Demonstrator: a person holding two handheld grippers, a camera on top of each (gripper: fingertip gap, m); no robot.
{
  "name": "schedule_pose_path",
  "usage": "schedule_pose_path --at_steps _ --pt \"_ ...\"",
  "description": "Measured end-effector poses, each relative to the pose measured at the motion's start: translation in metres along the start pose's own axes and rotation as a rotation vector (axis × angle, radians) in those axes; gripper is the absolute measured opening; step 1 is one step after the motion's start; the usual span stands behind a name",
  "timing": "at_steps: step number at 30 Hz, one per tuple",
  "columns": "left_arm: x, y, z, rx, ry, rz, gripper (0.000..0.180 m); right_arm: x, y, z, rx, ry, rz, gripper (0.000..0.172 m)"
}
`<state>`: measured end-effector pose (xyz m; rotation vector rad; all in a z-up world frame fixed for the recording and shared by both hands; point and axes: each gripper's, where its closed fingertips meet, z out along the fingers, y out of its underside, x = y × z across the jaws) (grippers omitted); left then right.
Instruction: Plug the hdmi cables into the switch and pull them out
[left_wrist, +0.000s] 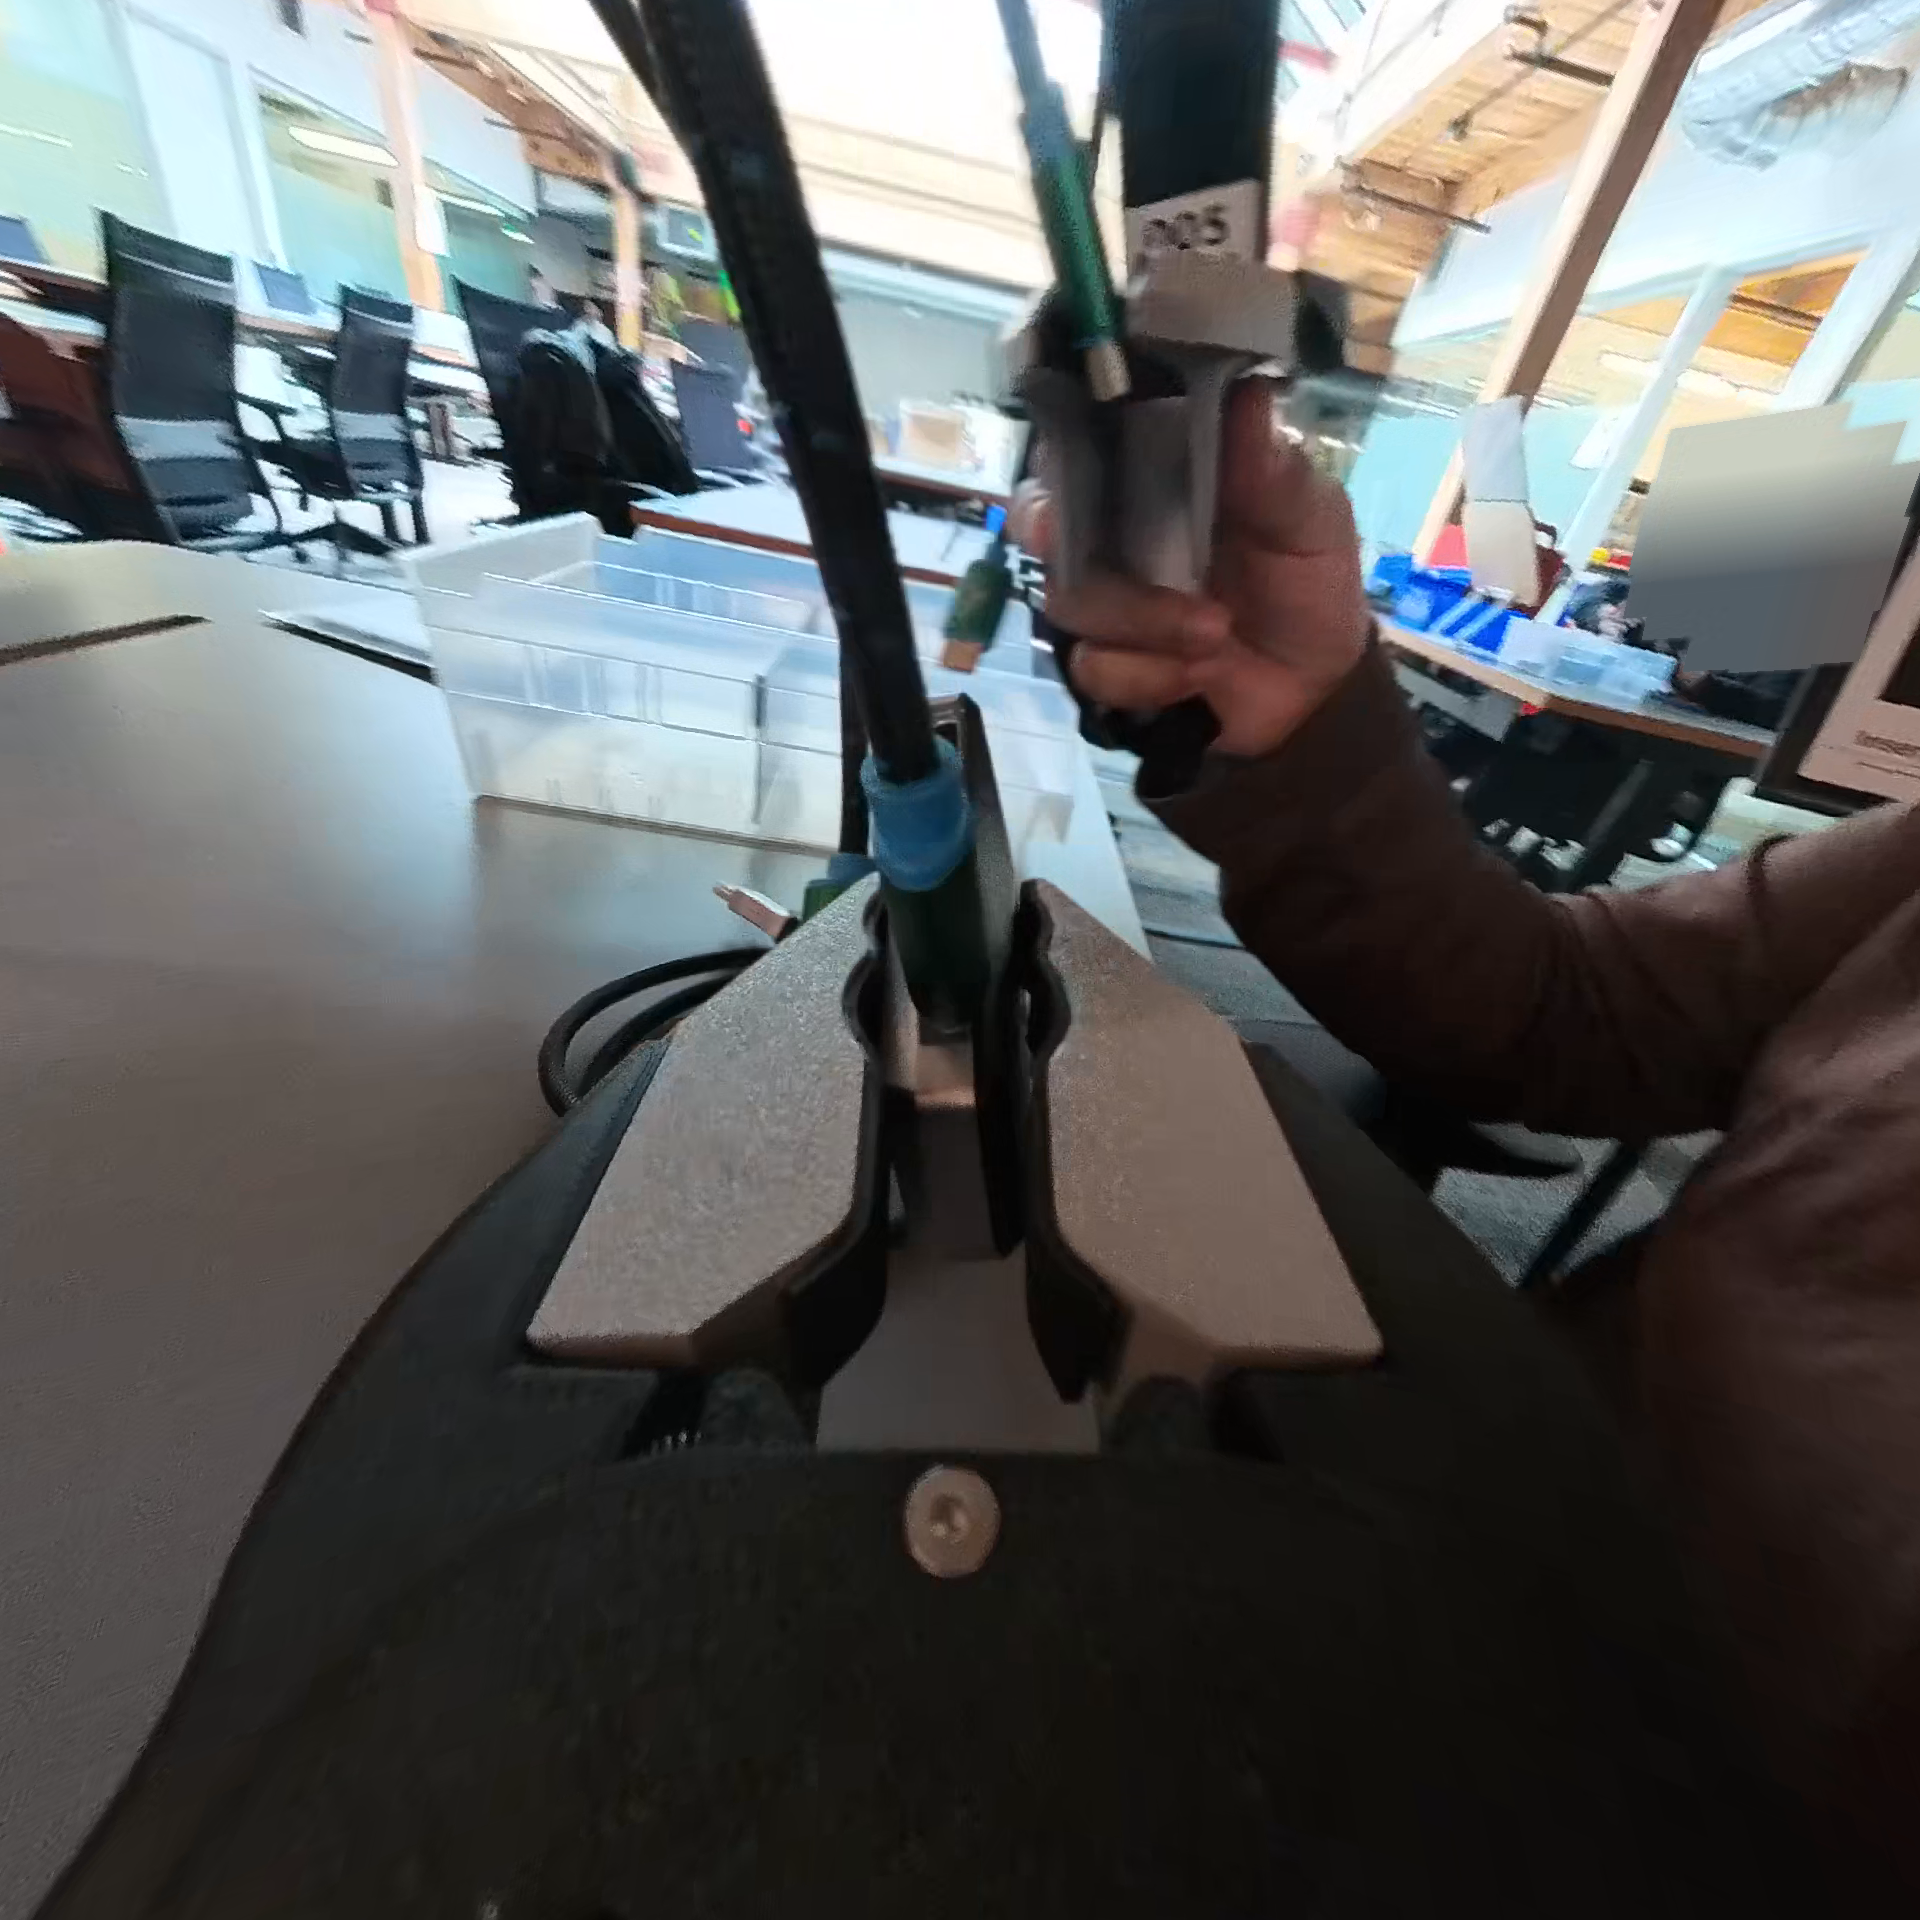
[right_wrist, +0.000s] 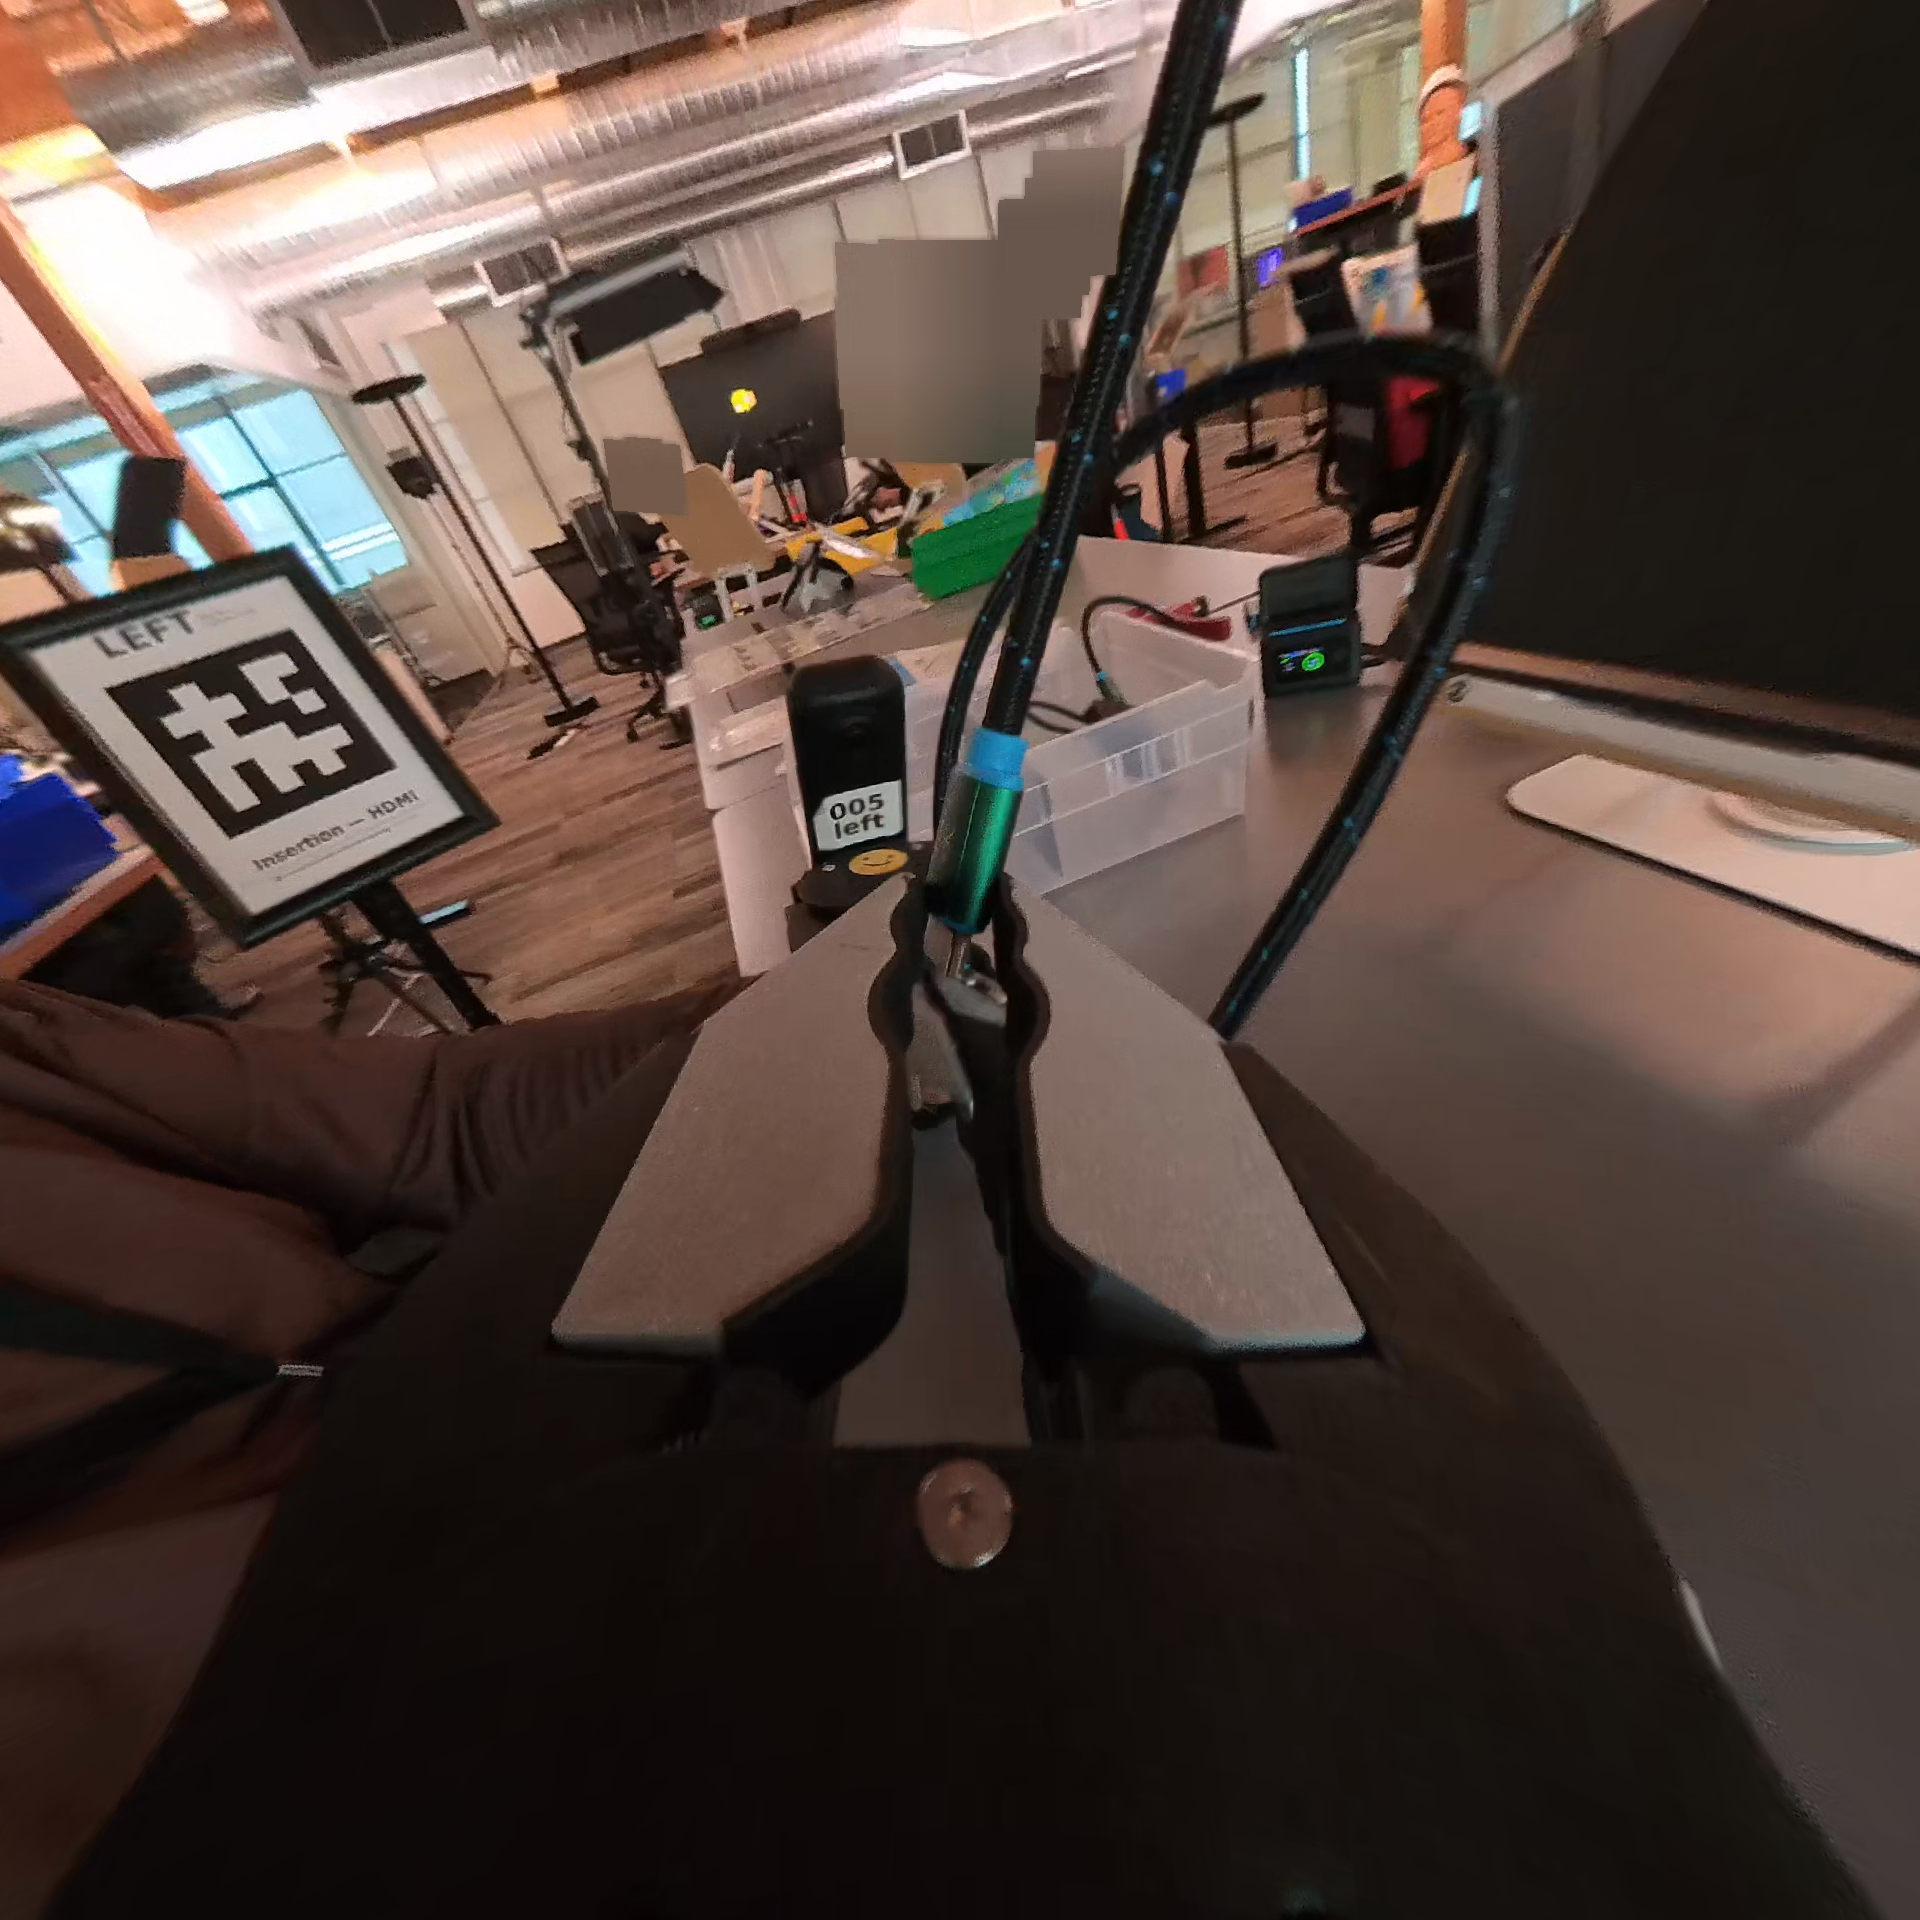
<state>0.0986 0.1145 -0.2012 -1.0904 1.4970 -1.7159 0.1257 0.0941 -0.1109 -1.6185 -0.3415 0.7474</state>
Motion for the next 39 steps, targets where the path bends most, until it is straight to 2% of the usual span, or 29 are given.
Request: schedule_pose_path --at_steps 6,11,15,18,23,34,39 --pt "-0.031 -0.011 -0.015 0.079 -0.169 -0.03 0.02 0.007 -0.025 -0.063 0.025 0.135 -0.058 0.009" --pt "-0.037 -0.012 -0.018 0.091 -0.2 -0.031 0.02 0.021 -0.034 -0.101 0.076 0.189 -0.034 0.009" --pt "-0.037 -0.01 -0.017 0.081 -0.203 -0.024 0.02 0.044 -0.031 -0.124 0.081 0.28 -0.012 0.01" --pt "-0.038 -0.01 -0.017 0.084 -0.202 -0.035 0.02 0.049 -0.029 -0.136 0.082 0.284 0.012 0.01" --pt "-0.037 -0.009 -0.016 0.078 -0.2 -0.036 0.02 0.06 -0.02 -0.149 0.068 0.292 0.06 0.01" --pt "-0.037 -0.008 -0.016 0.072 -0.197 -0.037 0.02 0.094 0.02 -0.153 -0.107 0.399 0.146 0.01" --pt "-0.036 -0.007 -0.015 0.068 -0.196 -0.035 0.02 0.097 0.024 -0.153 -0.14 0.43 0.144 0.01"
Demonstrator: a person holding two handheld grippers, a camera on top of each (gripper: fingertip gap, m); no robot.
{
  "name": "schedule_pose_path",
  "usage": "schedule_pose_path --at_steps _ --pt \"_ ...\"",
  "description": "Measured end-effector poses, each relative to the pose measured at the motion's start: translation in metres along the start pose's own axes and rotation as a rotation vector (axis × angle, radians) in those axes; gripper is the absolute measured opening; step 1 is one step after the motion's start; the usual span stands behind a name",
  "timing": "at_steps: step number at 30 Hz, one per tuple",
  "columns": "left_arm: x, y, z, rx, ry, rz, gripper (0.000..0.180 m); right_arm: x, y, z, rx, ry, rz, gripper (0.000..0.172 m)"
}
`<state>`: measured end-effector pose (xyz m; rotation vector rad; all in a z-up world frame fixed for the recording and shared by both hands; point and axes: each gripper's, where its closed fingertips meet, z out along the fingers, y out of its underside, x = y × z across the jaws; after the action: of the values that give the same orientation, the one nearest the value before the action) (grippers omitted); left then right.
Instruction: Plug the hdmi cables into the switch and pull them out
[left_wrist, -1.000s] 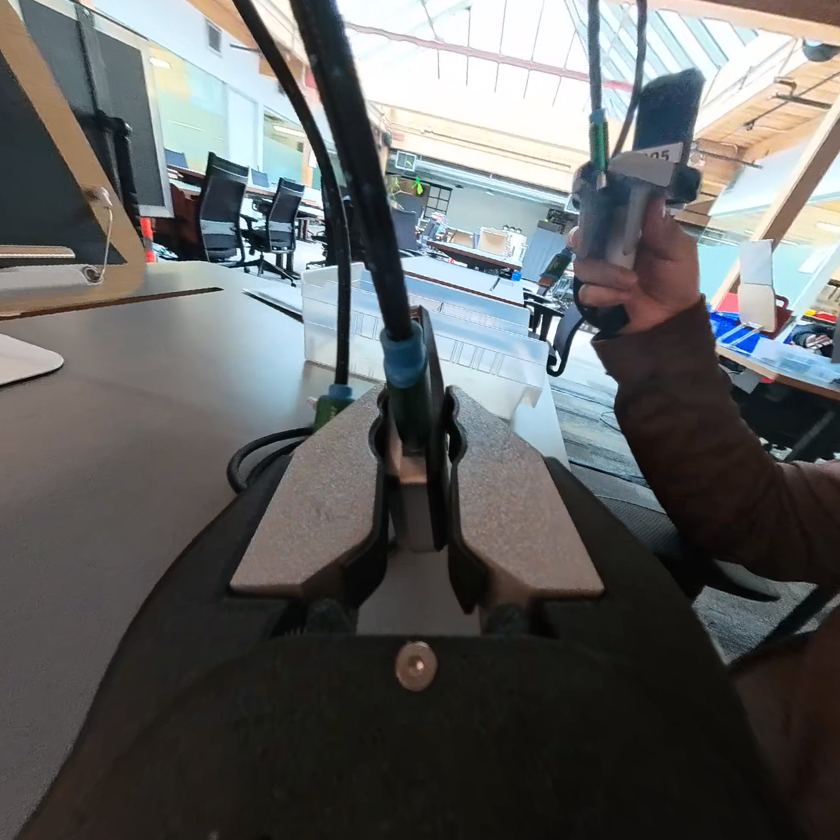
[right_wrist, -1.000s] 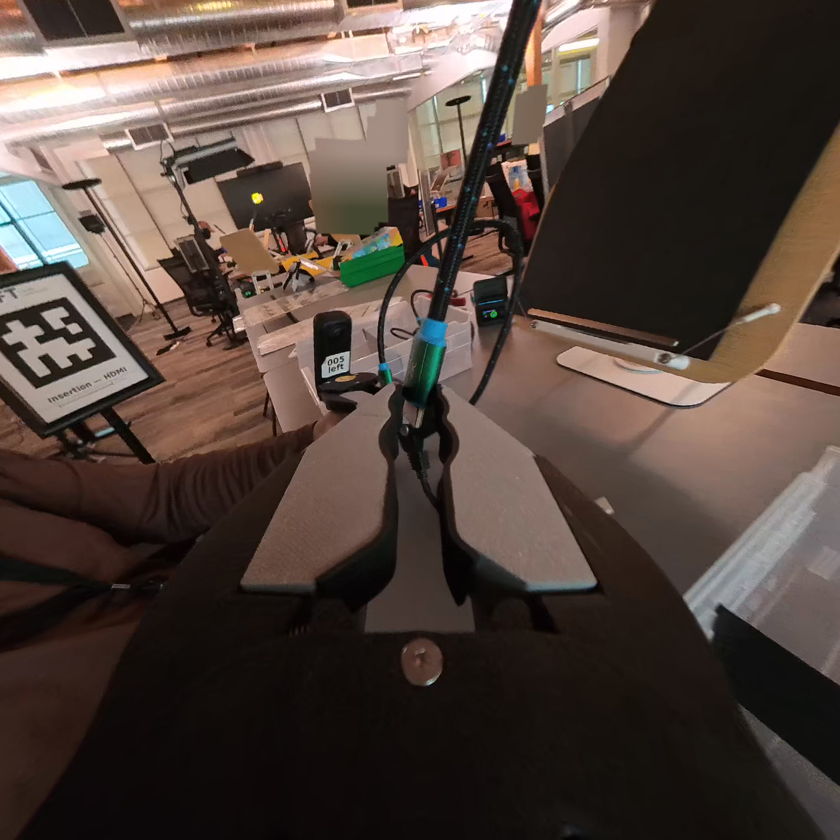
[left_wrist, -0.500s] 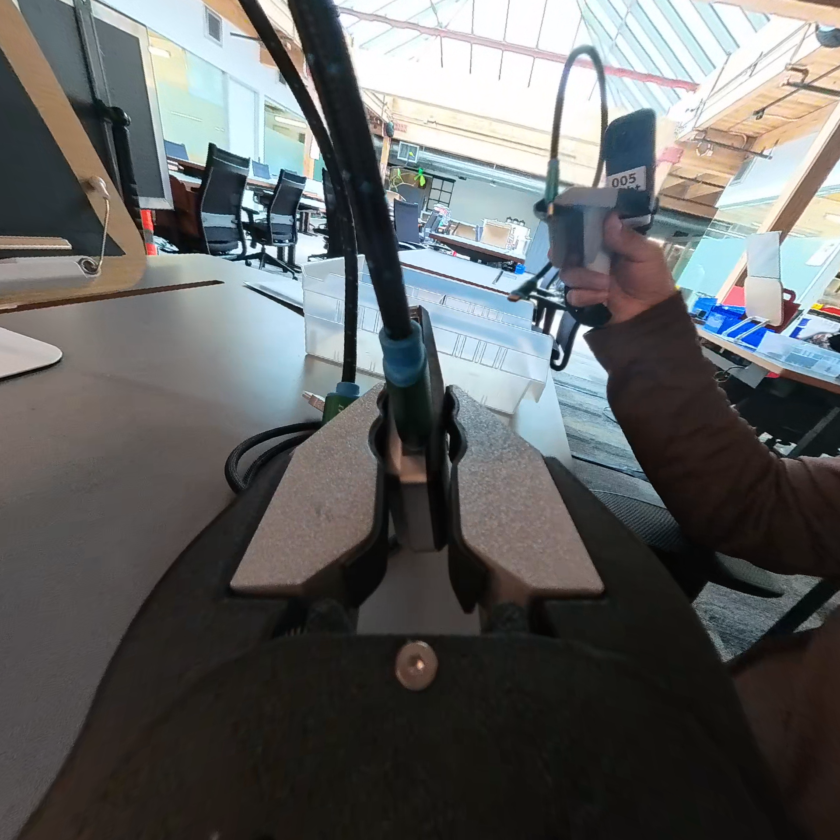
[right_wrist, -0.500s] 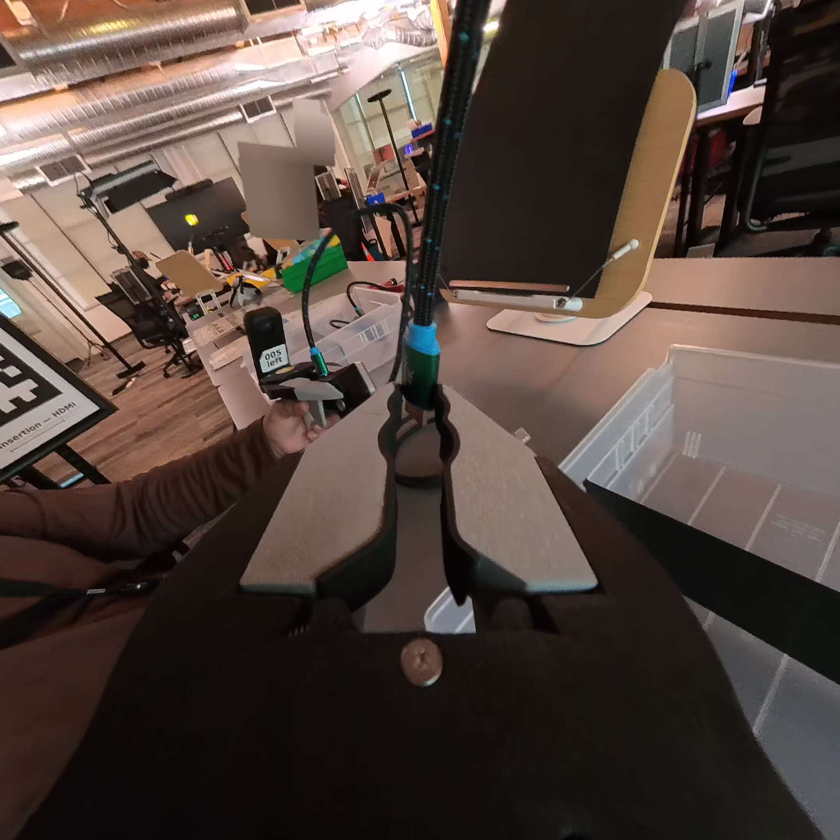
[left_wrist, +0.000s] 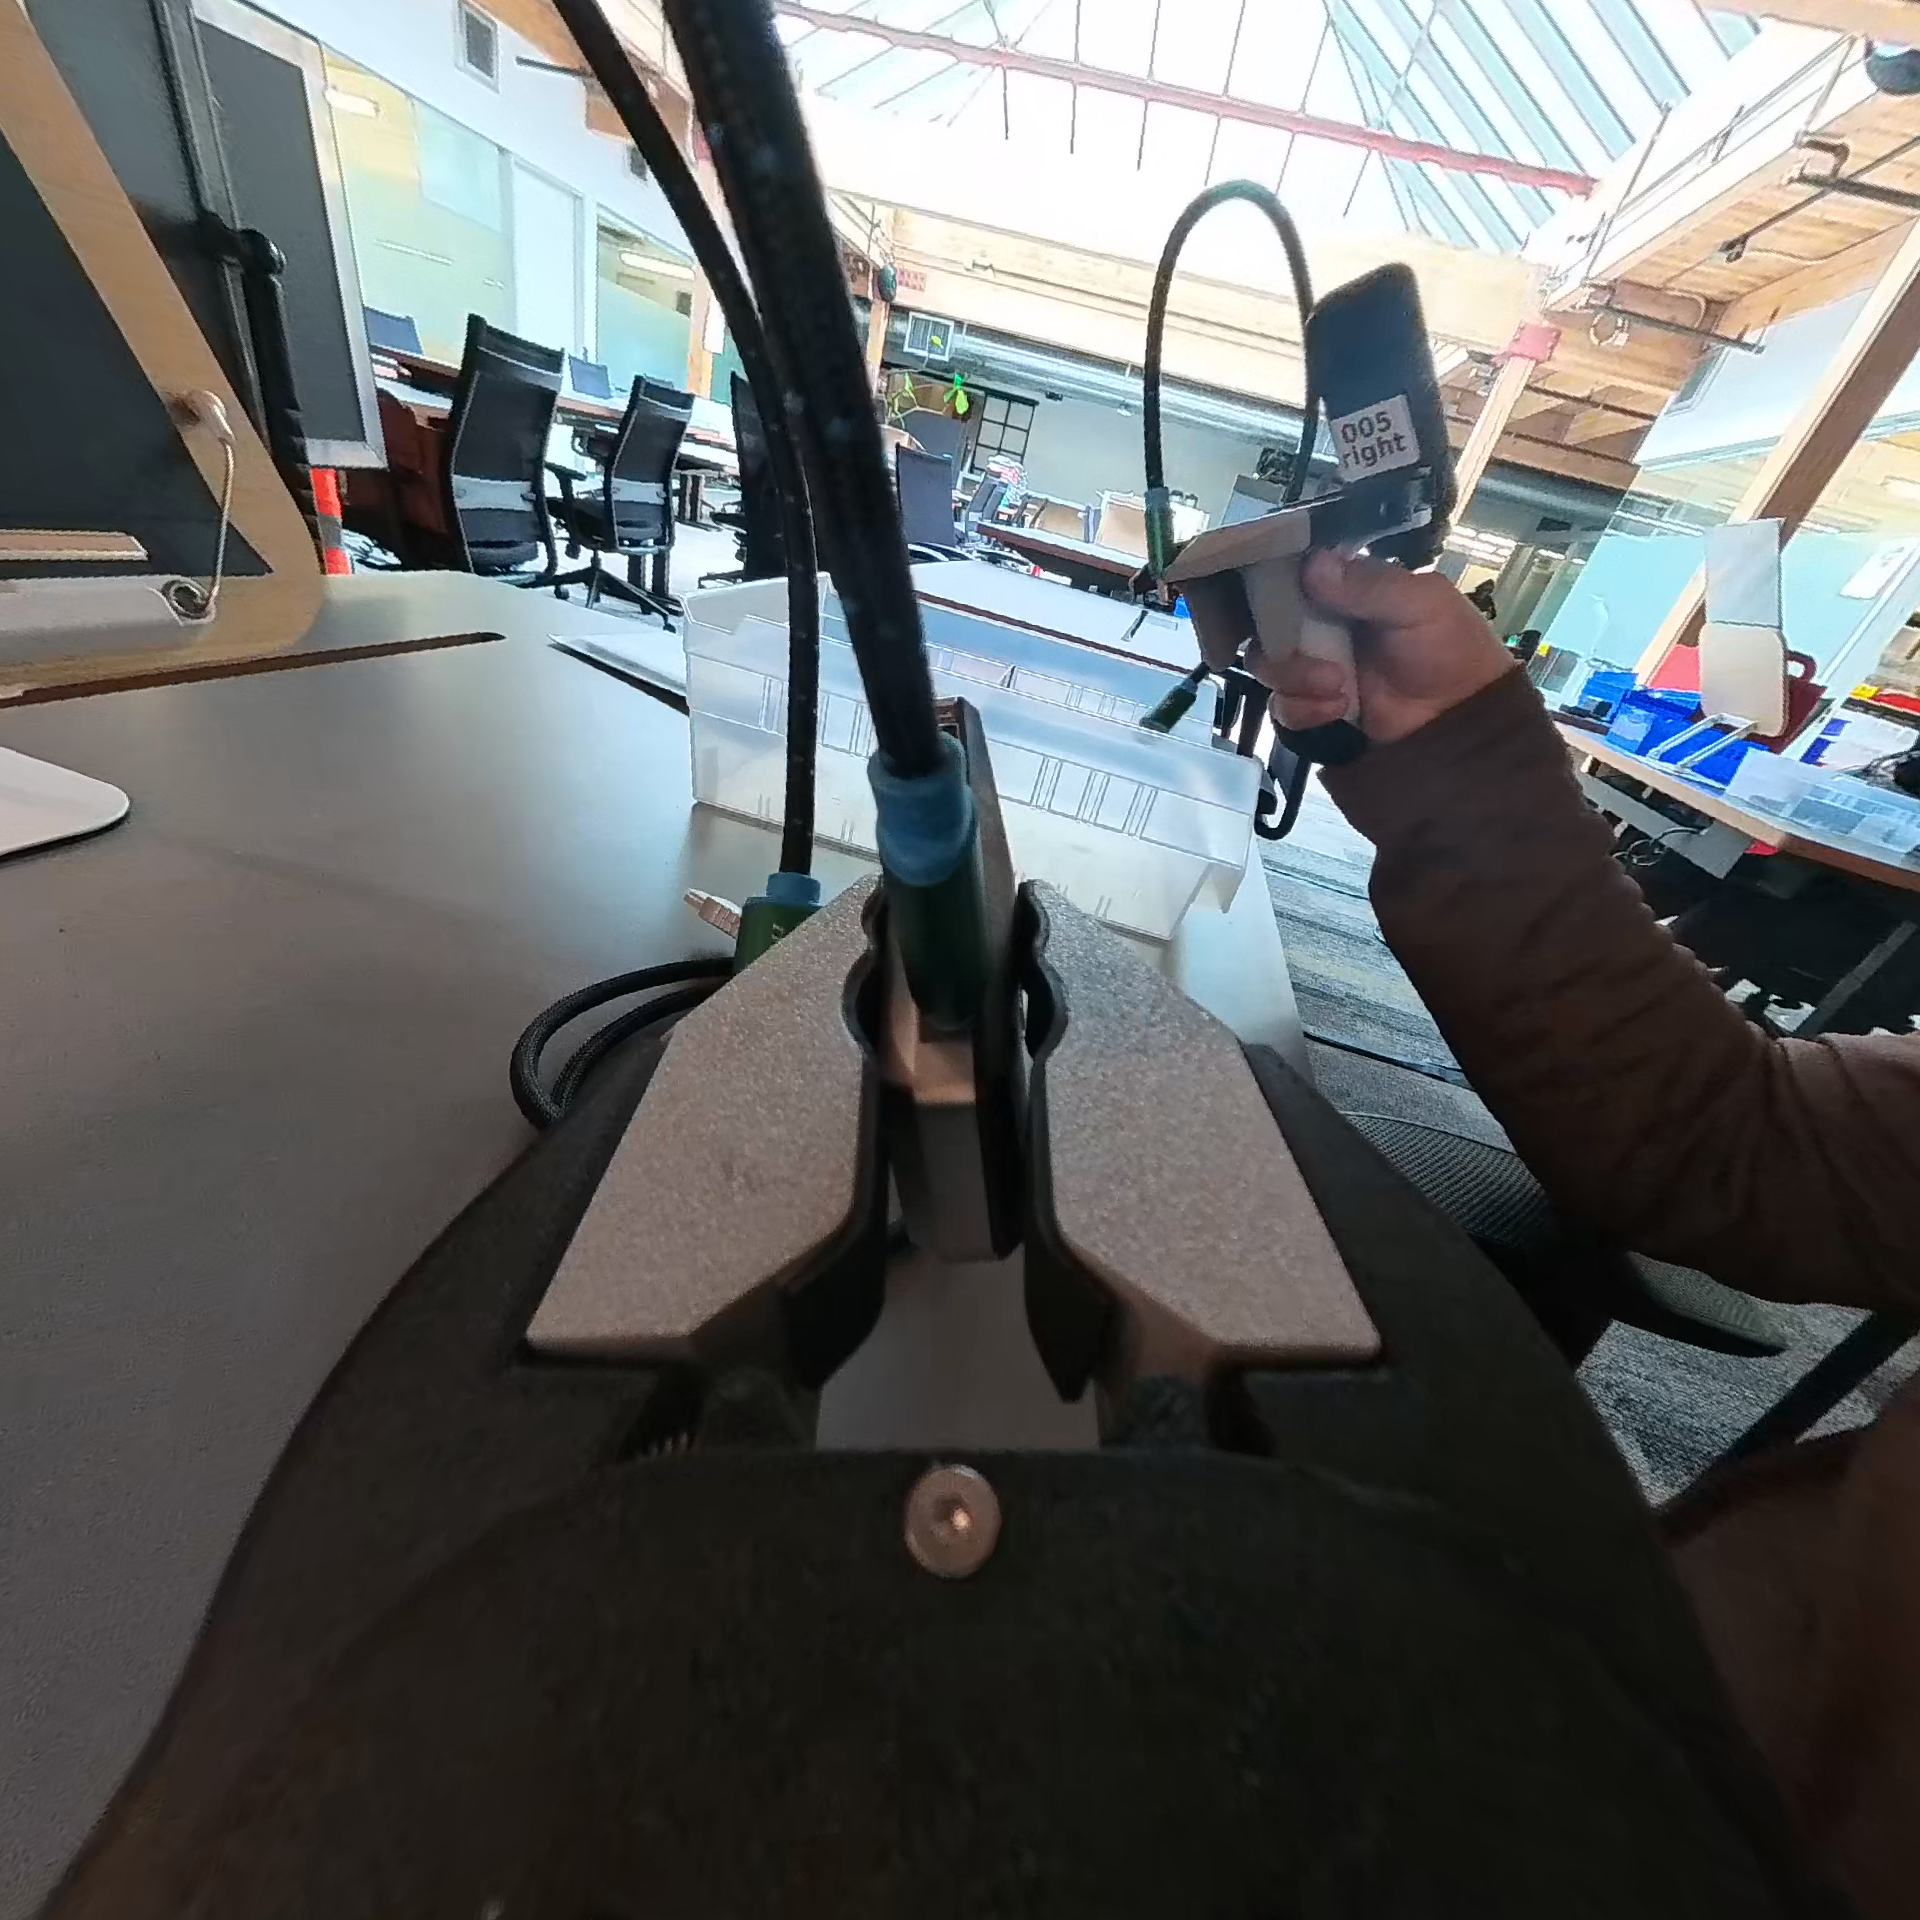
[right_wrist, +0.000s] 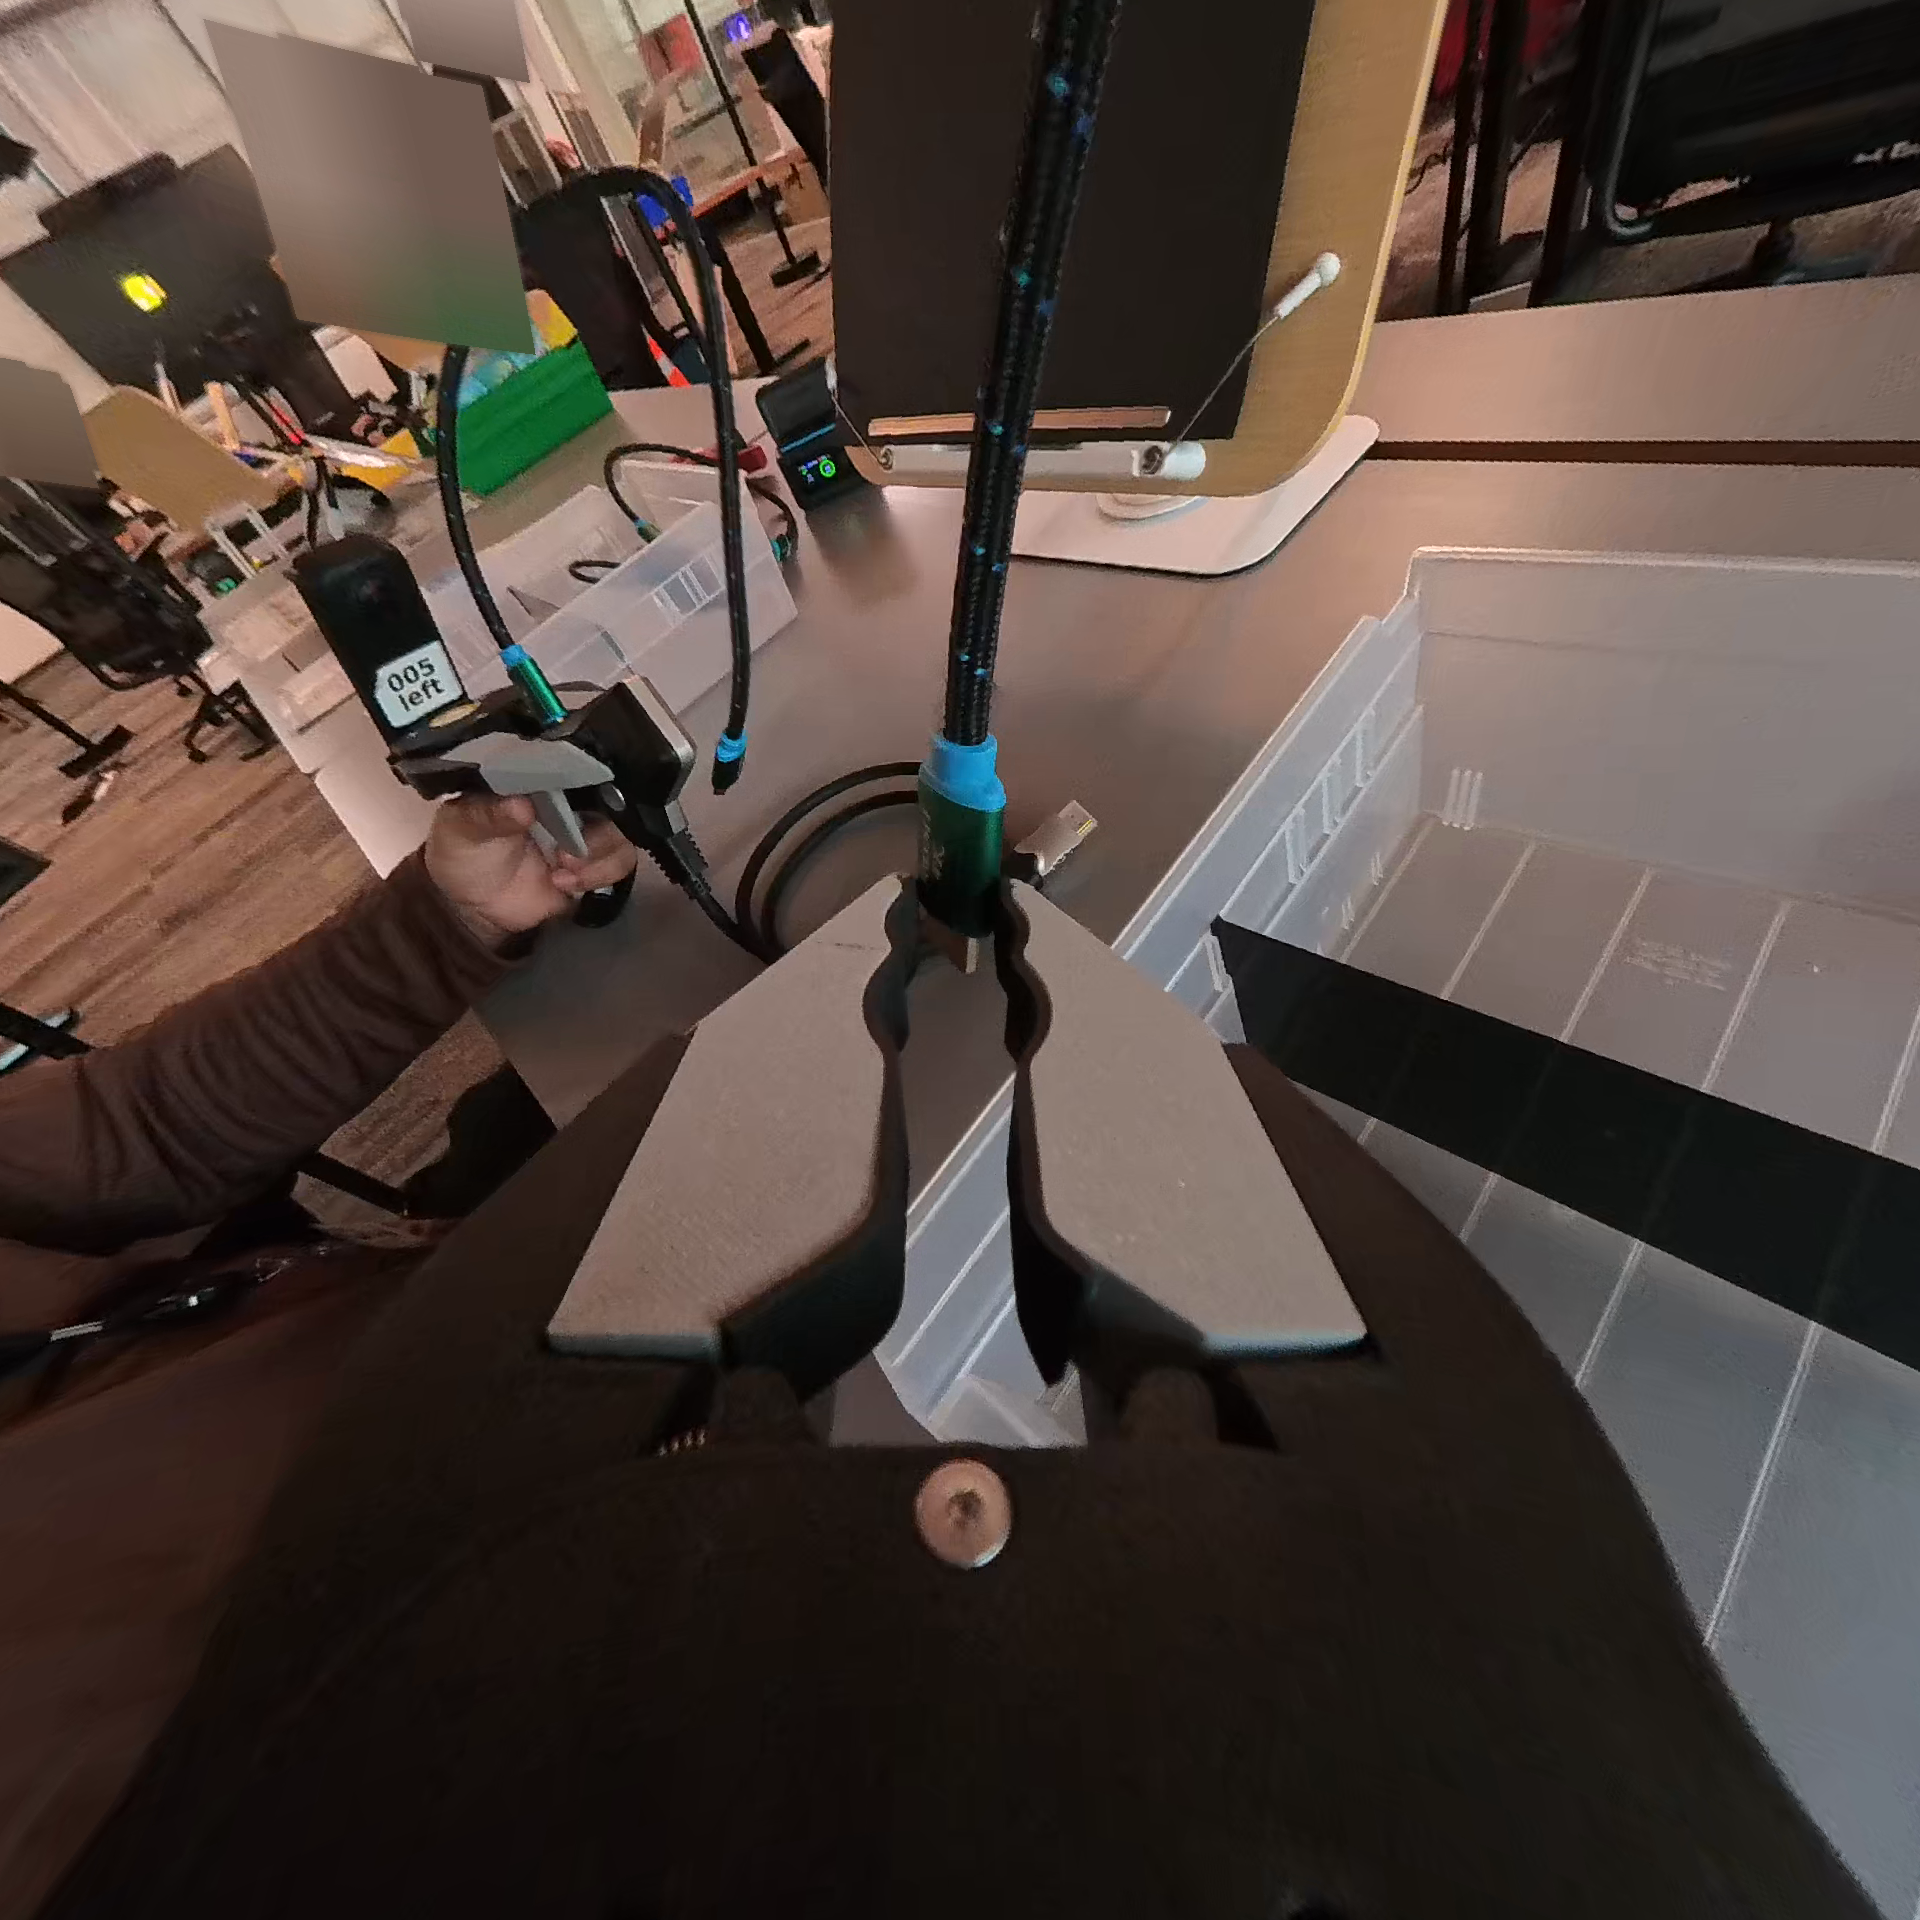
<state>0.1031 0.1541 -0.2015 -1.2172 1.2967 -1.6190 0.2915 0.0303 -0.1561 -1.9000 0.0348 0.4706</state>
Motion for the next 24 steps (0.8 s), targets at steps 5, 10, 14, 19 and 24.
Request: schedule_pose_path --at_steps 5,10,14,19,24 --pt "0.0 0.0 0.0 -0.001 -0.002 -0.001 0.02 0.003 0.006 0.004 -0.036 0.014 -0.001 0.011" --pt "-0.001 0.001 0.0 -0.002 -0.002 -0.006 0.02 0.006 0.008 0.001 -0.043 0.021 0.007 0.011" --pt "0.0 0.001 0.0 -0.002 -0.002 -0.002 0.02 0.012 0.018 -0.003 -0.09 0.044 0.02 0.011" --pt "0.001 0.001 0.001 -0.006 0.002 0.01 0.02 0.029 0.044 -0.006 -0.221 0.126 0.064 0.011" --pt "0.001 0.001 0.001 -0.006 0.001 0.007 0.02 0.058 0.081 -0.005 -0.429 0.29 0.077 0.012"
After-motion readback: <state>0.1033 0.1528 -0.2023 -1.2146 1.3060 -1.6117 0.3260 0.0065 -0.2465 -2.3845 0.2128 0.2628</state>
